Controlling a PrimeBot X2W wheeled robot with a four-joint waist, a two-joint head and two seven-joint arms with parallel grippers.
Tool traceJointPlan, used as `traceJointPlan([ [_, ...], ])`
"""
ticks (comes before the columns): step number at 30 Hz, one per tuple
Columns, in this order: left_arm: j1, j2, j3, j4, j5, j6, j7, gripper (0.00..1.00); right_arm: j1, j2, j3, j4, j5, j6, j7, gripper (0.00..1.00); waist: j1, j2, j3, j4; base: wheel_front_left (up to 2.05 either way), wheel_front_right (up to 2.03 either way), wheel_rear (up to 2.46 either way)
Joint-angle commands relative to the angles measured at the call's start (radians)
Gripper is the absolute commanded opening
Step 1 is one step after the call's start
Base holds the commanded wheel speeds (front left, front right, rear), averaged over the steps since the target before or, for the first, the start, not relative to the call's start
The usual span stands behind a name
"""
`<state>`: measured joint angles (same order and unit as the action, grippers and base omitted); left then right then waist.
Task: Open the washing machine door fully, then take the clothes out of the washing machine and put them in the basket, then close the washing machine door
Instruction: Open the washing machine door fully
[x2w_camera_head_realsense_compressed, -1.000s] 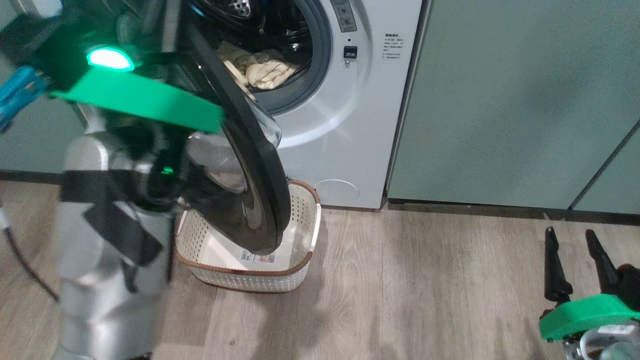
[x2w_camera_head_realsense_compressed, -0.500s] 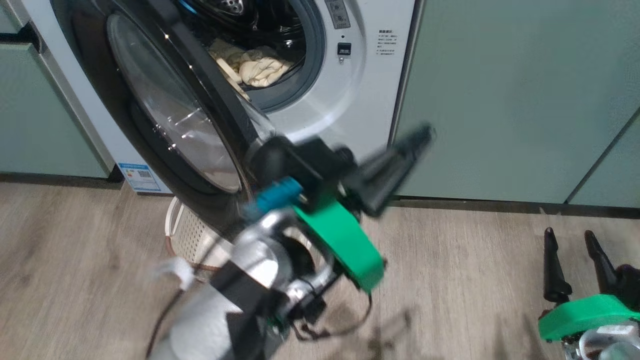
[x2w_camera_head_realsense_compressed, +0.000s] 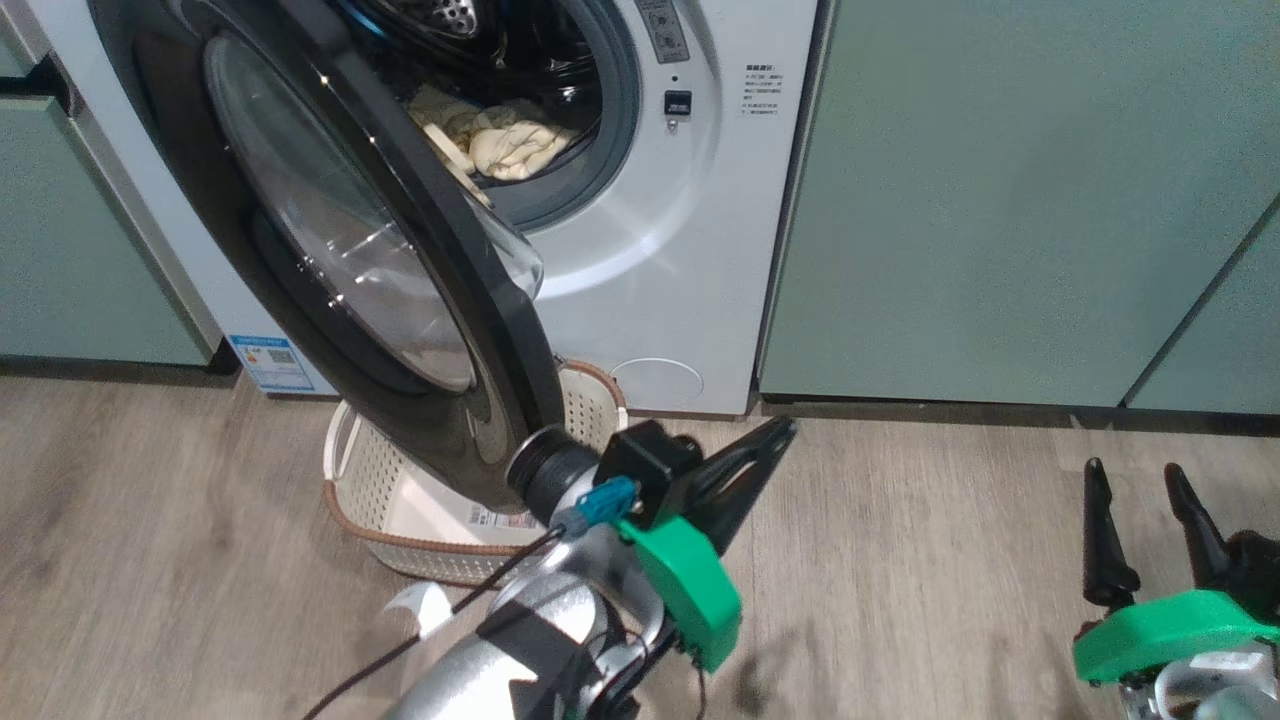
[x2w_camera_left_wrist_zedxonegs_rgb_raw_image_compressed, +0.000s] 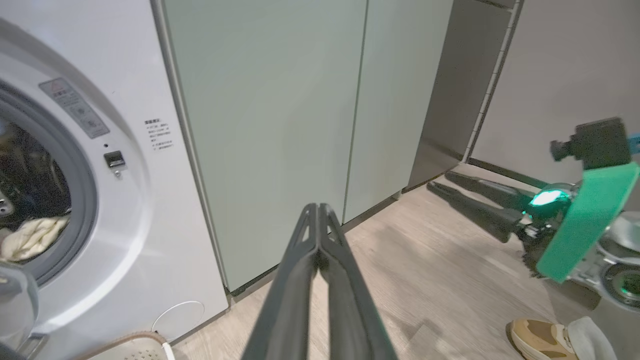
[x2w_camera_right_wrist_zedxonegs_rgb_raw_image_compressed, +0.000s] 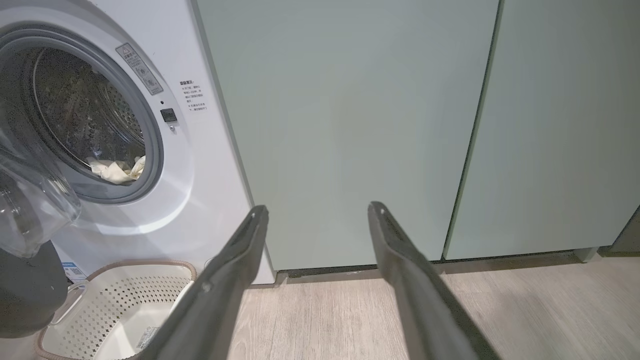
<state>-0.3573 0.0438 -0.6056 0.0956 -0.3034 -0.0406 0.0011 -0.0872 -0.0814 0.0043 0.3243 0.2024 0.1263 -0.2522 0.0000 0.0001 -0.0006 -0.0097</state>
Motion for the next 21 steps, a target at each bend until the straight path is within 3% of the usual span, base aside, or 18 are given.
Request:
traceJointPlan([
  [1, -0.024, 0.007, 0.037, -0.018, 0.0, 0.007, -0.016, 0.0, -0.034, -0.001, 0.023, -0.03, 0.002, 0.004, -0.01, 1.0, 0.0, -0.0001, -0.001, -0.001, 0.0, 0.0, 0.0],
  [13, -0.047, 0.007, 0.065, 0.213, -0.086, 0.095, -0.2, 0.0, -0.031, -0.002, 0.02, -0.035, 0.002, 0.004, -0.01, 1.0, 0.0, -0.0001, 0.002, -0.003, 0.0, 0.0, 0.0],
  [21, -0.095, 0.007, 0.112, 0.294, -0.124, 0.117, -0.248, 0.0, -0.031, -0.002, 0.022, -0.036, 0.005, 0.004, -0.01, 1.0, 0.0, -0.0001, 0.015, -0.002, 0.0, 0.0, 0.0],
])
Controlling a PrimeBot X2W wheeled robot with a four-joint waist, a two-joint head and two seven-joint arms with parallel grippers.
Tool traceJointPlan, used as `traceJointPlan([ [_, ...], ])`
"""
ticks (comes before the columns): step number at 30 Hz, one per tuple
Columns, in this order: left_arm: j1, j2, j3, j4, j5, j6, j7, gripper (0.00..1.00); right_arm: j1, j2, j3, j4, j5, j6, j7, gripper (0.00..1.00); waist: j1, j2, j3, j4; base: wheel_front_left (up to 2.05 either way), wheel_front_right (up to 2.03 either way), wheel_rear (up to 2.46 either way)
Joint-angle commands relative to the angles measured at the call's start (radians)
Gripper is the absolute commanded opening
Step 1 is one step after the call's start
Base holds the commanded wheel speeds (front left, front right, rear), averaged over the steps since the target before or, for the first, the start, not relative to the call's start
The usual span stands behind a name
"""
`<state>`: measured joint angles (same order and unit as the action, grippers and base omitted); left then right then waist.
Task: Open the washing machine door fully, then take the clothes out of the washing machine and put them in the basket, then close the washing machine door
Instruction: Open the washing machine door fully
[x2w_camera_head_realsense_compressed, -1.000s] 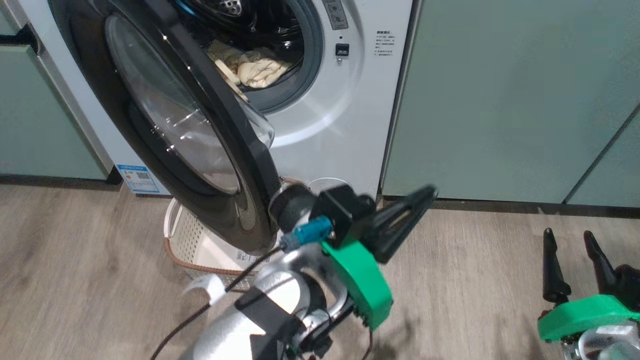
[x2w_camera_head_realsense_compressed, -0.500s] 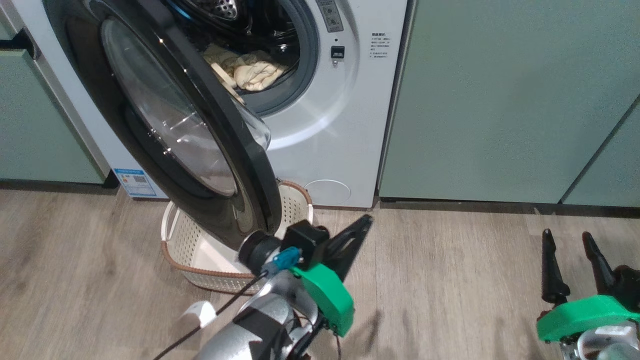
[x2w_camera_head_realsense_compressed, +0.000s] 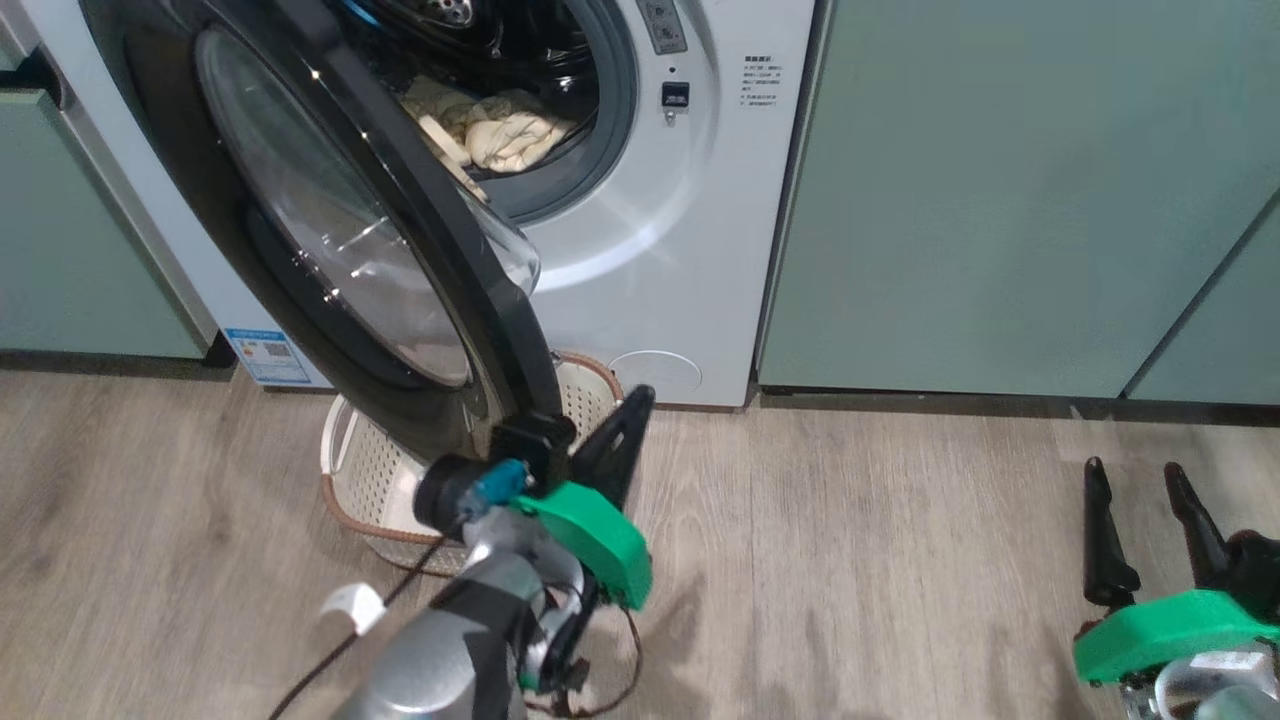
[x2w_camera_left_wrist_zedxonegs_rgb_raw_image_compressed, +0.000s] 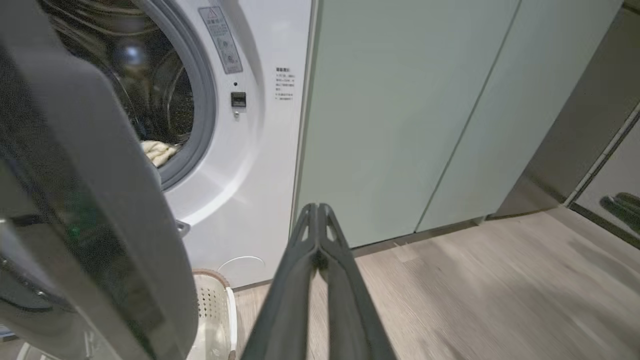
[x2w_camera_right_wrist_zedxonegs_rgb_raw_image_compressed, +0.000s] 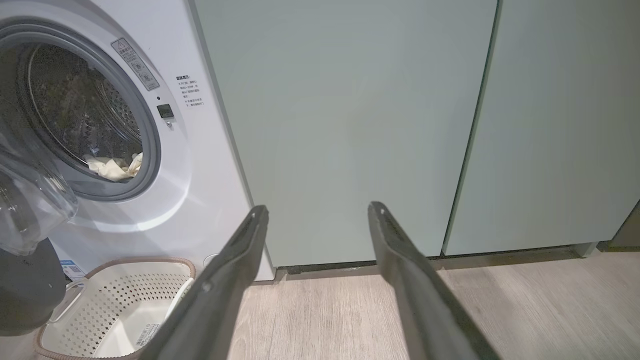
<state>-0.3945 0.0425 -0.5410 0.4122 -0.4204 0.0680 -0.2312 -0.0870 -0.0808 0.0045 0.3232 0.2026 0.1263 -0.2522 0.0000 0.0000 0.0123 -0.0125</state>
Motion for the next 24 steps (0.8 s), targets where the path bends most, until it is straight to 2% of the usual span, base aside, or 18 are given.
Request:
traceJointPlan([
  [1, -0.063, 0.008, 0.055, -0.018, -0.009, 0.01, -0.018, 0.0, -0.031, -0.003, 0.022, -0.035, 0.005, 0.004, -0.01, 1.0, 0.0, 0.0, 0.004, 0.001, 0.0, 0.0, 0.0],
  [24, -0.065, 0.008, 0.142, 0.0, 0.002, -0.006, -0.03, 0.0, -0.035, -0.006, 0.023, -0.03, 0.0, 0.004, -0.01, 1.0, 0.0, 0.0, 0.001, 0.049, 0.0, 0.0, 0.0],
])
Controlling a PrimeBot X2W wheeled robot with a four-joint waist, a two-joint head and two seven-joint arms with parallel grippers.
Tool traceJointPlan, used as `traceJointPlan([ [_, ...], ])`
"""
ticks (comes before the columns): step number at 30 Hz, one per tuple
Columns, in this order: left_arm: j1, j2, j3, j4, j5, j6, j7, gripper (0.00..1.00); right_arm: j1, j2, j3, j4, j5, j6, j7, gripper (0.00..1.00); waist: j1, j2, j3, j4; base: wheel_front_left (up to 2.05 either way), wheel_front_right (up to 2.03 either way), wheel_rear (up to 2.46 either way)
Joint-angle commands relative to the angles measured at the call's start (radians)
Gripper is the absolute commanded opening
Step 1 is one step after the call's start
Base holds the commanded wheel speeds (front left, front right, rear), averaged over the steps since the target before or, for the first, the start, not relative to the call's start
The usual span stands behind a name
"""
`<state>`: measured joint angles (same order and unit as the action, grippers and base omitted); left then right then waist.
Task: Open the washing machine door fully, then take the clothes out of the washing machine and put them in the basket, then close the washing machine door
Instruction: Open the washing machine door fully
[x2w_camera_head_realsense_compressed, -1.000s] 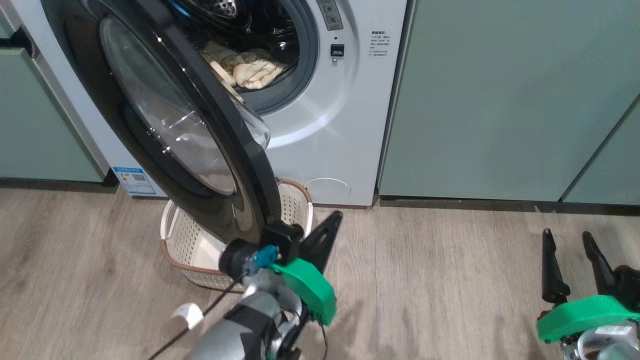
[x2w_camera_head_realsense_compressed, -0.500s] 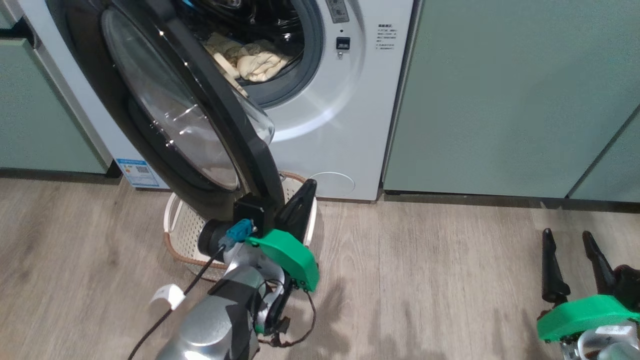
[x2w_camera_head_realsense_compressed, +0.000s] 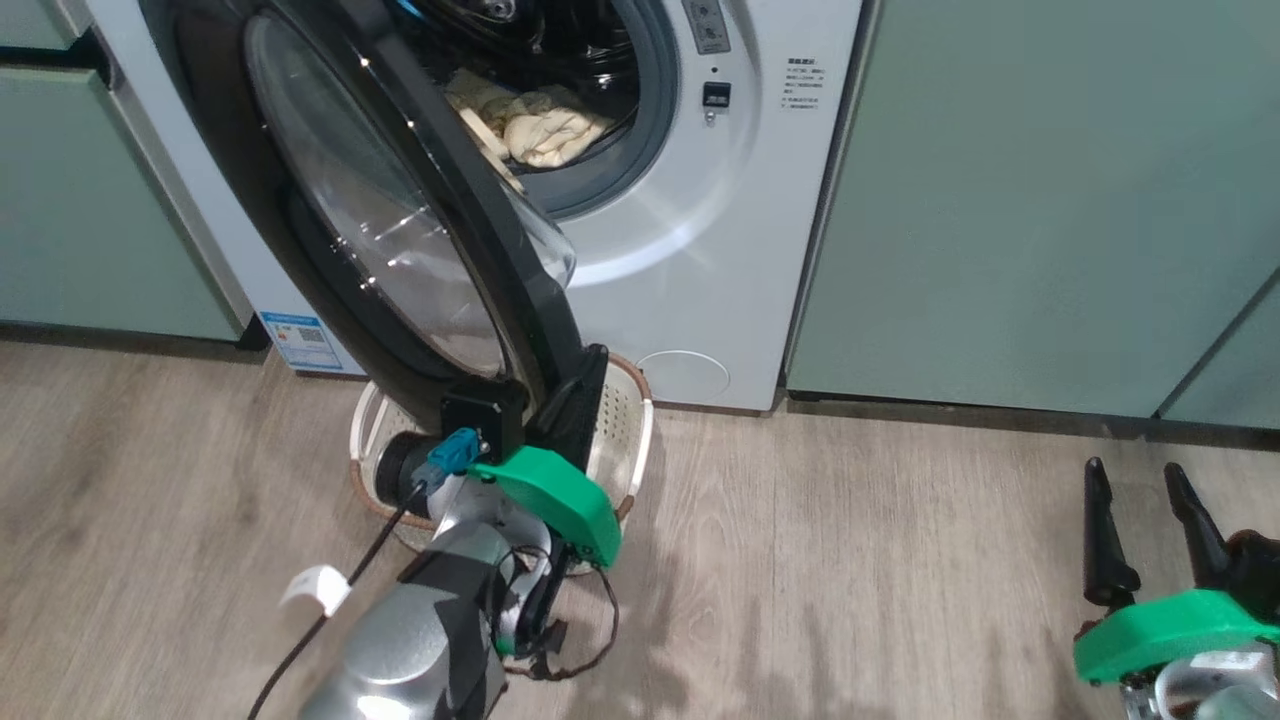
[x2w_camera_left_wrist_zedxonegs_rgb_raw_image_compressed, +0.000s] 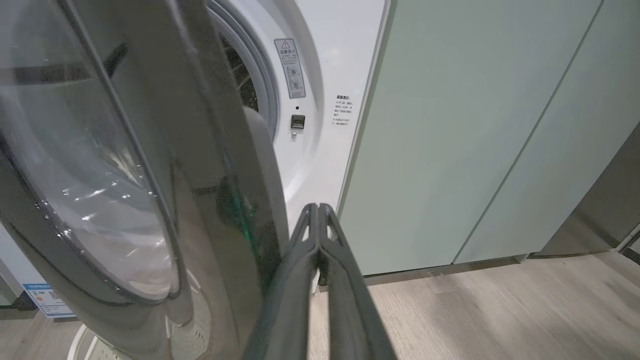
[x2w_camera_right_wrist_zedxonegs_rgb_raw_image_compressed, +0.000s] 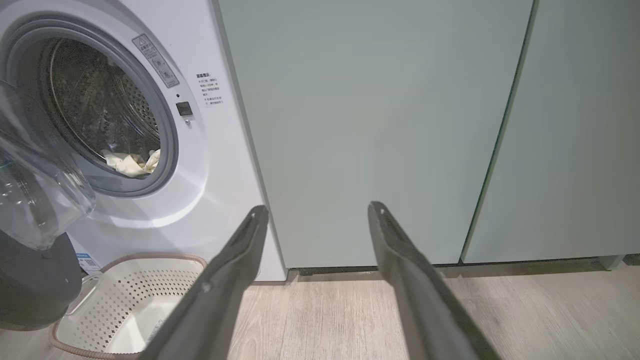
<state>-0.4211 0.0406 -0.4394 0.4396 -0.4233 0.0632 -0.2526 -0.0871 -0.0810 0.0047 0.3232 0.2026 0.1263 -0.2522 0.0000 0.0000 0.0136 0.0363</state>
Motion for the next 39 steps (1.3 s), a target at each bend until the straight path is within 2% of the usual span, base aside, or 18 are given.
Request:
traceJointPlan([
  [1, -0.037, 0.01, 0.042, -0.024, 0.007, -0.002, -0.009, 0.0, -0.035, -0.006, 0.023, -0.031, 0.0, 0.004, -0.01, 1.0, 0.0, 0.0, -0.001, 0.003, 0.0, 0.0, 0.0],
  [19, -0.032, 0.01, 0.053, 0.029, 0.032, -0.023, -0.009, 0.0, -0.03, -0.002, 0.029, -0.028, 0.006, 0.004, -0.01, 1.0, 0.0, 0.0, -0.008, 0.064, 0.0, 0.0, 0.0],
  [33, -0.015, 0.025, 0.058, 0.038, 0.052, -0.076, -0.009, 0.0, -0.024, 0.006, 0.036, -0.022, 0.009, 0.004, -0.01, 1.0, 0.0, 0.0, -0.025, 0.128, 0.0, 0.0, 0.0],
  [39, -0.008, 0.031, 0.045, 0.027, 0.066, -0.111, -0.009, 0.0, -0.025, 0.007, 0.035, -0.02, 0.009, 0.004, -0.01, 1.0, 0.0, 0.0, -0.028, 0.149, 0.0, 0.0, 0.0],
])
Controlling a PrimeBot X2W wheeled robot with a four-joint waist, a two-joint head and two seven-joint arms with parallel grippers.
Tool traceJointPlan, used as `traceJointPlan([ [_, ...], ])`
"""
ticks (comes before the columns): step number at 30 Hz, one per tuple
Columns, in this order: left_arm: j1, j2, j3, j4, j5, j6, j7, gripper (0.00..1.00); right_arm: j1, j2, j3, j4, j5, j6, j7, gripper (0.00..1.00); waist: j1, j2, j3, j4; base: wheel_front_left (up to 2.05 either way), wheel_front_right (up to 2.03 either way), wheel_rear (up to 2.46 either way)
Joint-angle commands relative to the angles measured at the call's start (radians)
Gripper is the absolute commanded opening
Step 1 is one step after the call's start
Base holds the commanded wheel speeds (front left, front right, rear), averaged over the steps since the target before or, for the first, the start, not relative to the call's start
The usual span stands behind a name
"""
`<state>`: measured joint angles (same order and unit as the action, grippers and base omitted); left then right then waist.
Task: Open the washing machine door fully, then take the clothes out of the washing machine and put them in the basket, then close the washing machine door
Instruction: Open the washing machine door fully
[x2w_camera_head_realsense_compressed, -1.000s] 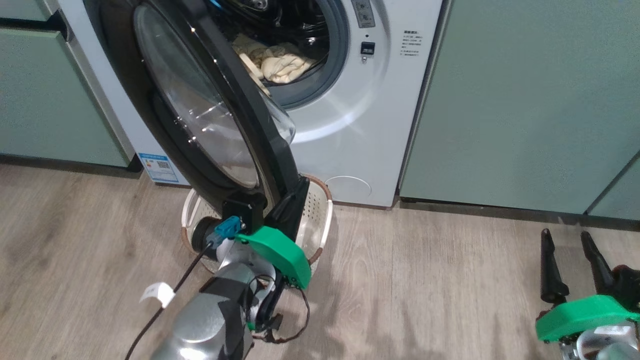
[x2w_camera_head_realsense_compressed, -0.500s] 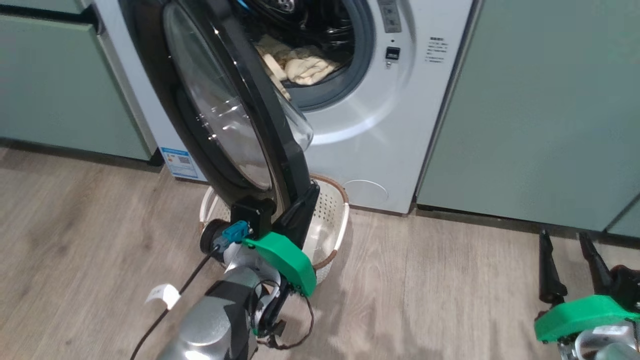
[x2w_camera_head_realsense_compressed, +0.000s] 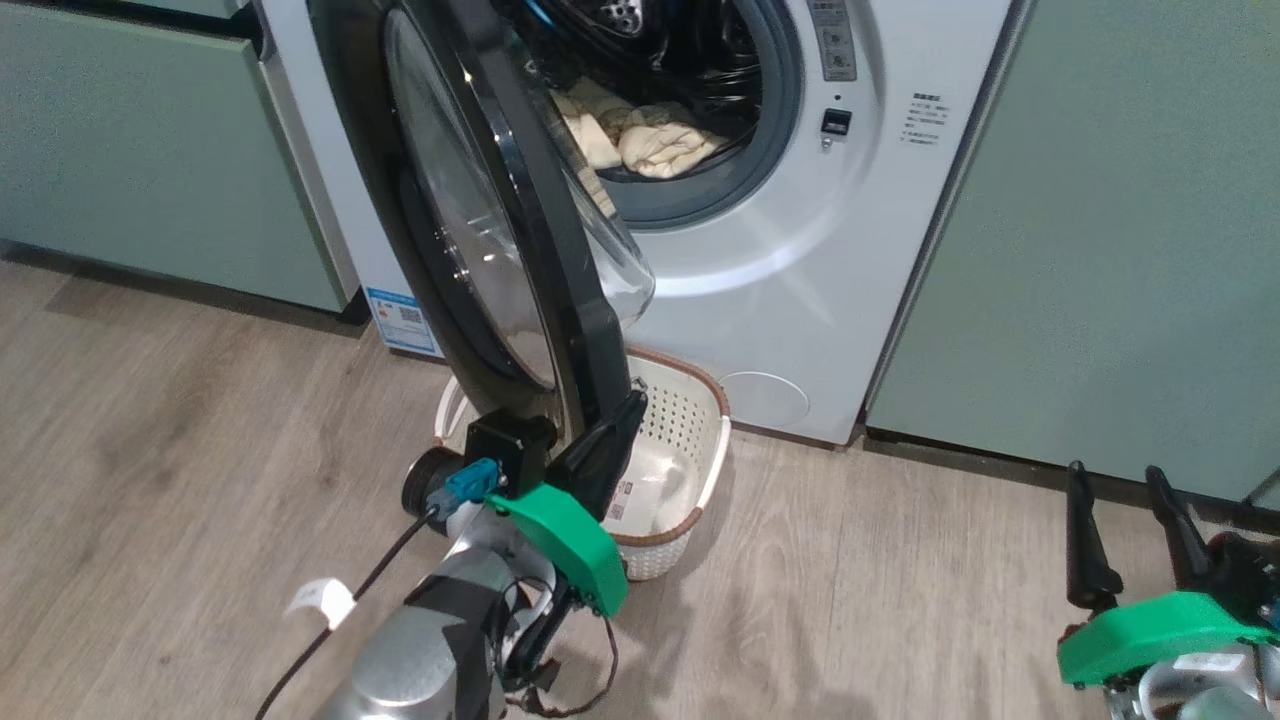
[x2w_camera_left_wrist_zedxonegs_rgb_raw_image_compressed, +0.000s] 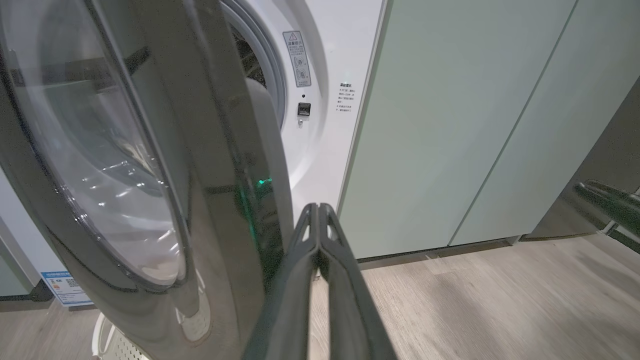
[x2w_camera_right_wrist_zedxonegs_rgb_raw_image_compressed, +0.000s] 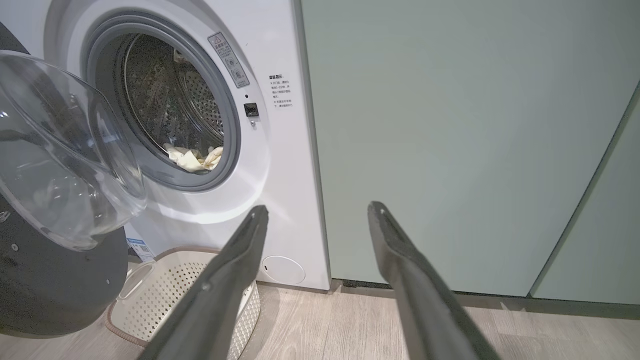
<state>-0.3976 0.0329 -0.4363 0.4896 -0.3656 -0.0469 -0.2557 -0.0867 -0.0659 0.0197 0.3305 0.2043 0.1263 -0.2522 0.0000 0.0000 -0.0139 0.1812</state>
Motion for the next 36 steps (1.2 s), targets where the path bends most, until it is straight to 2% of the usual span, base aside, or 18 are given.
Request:
traceJointPlan([
  [1, -0.032, 0.039, 0.042, -0.023, 0.008, -0.001, -0.006, 0.0, -0.025, -0.008, 0.02, -0.028, 0.007, 0.004, -0.01, 1.0, 0.0, 0.0, -0.001, 0.004, 0.0, 0.0, 0.0],
  [18, -0.007, 0.073, 0.051, -0.046, 0.021, -0.039, -0.006, 0.0, -0.025, -0.007, 0.022, -0.028, 0.008, 0.004, -0.01, 1.0, 0.0, 0.0, 0.001, 0.033, 0.0, 0.0, 0.0],
  [30, 0.012, 0.085, 0.063, -0.06, 0.022, -0.035, -0.006, 0.0, -0.023, -0.006, 0.021, -0.029, 0.007, 0.004, -0.01, 1.0, 0.0, 0.0, 0.001, 0.069, 0.0, 0.0, 0.0],
  [36, 0.015, 0.086, 0.076, -0.063, 0.017, -0.018, -0.006, 0.0, -0.022, -0.008, 0.022, -0.029, 0.006, 0.004, -0.01, 1.0, 0.0, 0.0, 0.001, 0.096, 0.0, 0.0, 0.0],
])
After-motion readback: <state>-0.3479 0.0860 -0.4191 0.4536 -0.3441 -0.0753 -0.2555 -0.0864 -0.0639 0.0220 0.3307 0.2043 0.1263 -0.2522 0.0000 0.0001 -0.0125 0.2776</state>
